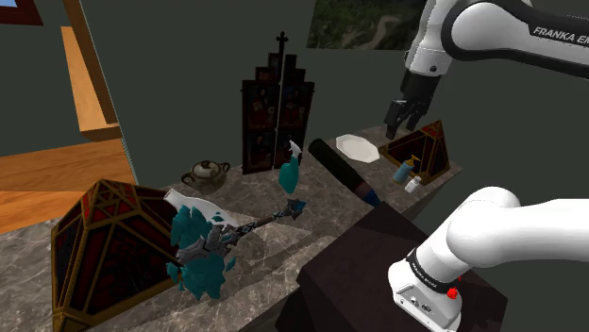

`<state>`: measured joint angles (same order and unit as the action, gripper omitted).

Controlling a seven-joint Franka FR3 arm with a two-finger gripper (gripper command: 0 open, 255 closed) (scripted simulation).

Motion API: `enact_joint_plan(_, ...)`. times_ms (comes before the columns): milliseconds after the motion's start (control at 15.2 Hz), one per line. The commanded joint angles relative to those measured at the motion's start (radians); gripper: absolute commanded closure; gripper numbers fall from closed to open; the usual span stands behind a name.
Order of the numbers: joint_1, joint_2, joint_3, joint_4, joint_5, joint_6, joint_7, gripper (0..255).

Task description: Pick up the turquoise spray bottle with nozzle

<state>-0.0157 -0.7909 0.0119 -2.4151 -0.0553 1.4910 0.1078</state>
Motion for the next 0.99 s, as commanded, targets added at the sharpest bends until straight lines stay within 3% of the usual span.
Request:
enact_joint_plan(0,0.0,0.0,0.0,0.0,0.0,0.0,0.0,0)
enact_joint_plan(924,0.004,0.608,-0.013,0.209,0.027,0.253,-0.008,0)
